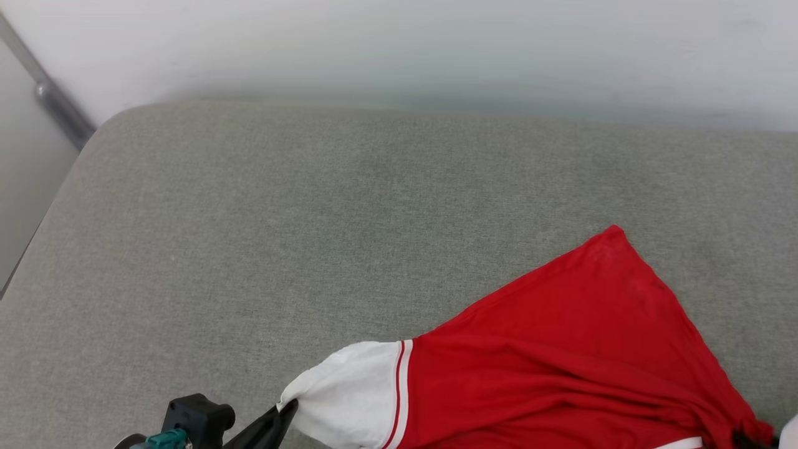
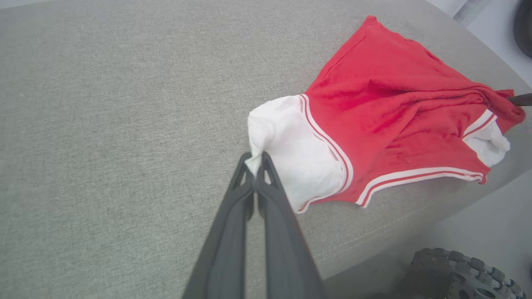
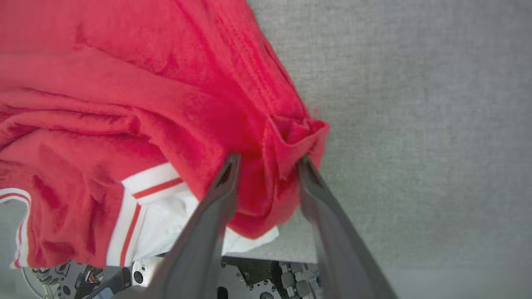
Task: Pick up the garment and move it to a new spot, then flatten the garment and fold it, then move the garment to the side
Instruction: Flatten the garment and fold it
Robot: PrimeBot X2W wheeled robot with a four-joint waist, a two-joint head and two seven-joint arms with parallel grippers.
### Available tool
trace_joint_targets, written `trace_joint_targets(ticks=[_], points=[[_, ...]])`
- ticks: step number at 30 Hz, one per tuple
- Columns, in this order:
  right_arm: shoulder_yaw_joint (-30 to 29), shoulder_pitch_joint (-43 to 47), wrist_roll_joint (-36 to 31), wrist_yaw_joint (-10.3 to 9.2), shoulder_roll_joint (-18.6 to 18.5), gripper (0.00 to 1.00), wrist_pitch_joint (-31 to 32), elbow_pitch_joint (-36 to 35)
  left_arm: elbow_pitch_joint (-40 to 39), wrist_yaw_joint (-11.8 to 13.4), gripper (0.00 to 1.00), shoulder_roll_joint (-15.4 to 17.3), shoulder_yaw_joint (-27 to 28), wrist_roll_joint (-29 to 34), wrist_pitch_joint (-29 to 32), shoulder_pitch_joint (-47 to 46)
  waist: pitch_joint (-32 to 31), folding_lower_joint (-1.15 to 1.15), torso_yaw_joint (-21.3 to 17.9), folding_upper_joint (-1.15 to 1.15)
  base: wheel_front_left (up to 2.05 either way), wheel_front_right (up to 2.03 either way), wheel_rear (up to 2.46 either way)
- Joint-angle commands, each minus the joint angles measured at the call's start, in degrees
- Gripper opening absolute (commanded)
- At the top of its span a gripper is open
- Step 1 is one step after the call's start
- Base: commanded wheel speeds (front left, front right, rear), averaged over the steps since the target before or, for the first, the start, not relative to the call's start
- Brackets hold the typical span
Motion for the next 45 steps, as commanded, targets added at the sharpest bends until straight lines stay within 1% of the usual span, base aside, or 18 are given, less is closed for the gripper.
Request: trace_joint_targets(ticks=[1,8,11,13,16,20,25,31,38,39,40,41,45], points=[[0.4,-1.4,0.7,-0.02,-0.6,1.0,0.3,-1.0,-0.2,-0.2,0.0,0.0,0.0,0.2,-0.1,-0.8,0.5,0.01,0.5,0.0,0.0,0.0,0.0],[2.1,-8.9,1.5,-0.02,-3.8,1.0,4.0,-7.9,-1.5,-0.3,0.0,-0.2,-0.3,1.1,0.3,-2.6,3.3,0.01,3.5,0.0,0.0,0.0,0.0],[4.2,-14.2,-0.1,-0.02,-5.0,1.0,6.4,-10.2,-2.2,-0.7,0.0,-0.8,-0.5,1.2,0.2,-3.7,5.6,0.01,5.3,0.0,0.0,0.0,0.0],[6.1,-17.8,-1.2,-0.02,-5.1,1.0,8.3,-9.9,-2.1,-1.2,0.0,-1.2,-0.8,1.7,0.0,-4.7,7.2,0.01,6.7,0.0,0.0,0.0,0.0],[8.4,-23.5,-3.3,-0.02,-5.6,1.0,10.7,-7.3,-1.9,-2.0,0.0,-2.0,-1.6,2.2,-0.2,-6.2,9.3,0.01,9.0,0.0,0.0,0.0,0.0],[9.8,-29.9,-6.0,-0.02,-6.4,1.0,13.6,-2.3,-2.2,-3.0,0.0,-3.2,-2.5,2.9,-0.3,-8.3,12.2,0.01,12.1,0.0,0.0,0.0,0.0],[11.3,-34.2,-9.4,-0.02,-8.6,1.0,16.0,4.3,-1.7,-3.9,0.0,-4.9,-3.8,3.5,-0.6,-10.3,14.9,0.01,15.3,0.0,0.0,0.0,0.0],[12.2,-33.9,-11.2,-0.04,-9.8,1.0,16.9,11.1,0.3,-4.8,0.0,-6.2,-4.6,3.7,-1.0,-11.7,16.6,0.01,17.6,0.0,0.0,0.0,0.0],[13.4,-29.5,-10.3,-0.04,-9.2,1.0,17.0,15.9,1.6,-5.4,0.0,-6.7,-5.0,3.4,-1.6,-12.2,17.3,0.01,18.8,0.0,0.0,0.0,0.0],[13.7,-29.0,-10.3,-0.04,-9.3,0.47,17.0,16.2,1.7,-5.4,0.0,-6.8,-5.0,3.4,-1.7,-12.3,17.4,0.01,18.8,0.0,0.0,0.0,0.0],[13.9,-28.7,-10.3,-0.04,-9.3,0.14,16.8,16.4,1.8,-5.3,0.0,-6.8,-5.0,3.3,-1.7,-12.3,17.3,0.01,18.7,0.0,0.0,0.0,0.0],[14.2,-28.6,-10.3,-0.04,-9.4,0.0,16.6,16.5,1.9,-5.3,0.0,-6.8,-5.0,3.3,-1.7,-12.4,17.2,0.01,18.7,0.0,0.0,0.0,0.0],[14.3,-29.9,-9.3,-0.02,-8.4,0.0,14.2,16.1,2.0,-4.8,0.0,-6.3,-4.5,3.2,-1.6,-12.6,15.9,0.01,17.6,0.0,0.0,0.0,0.0]])
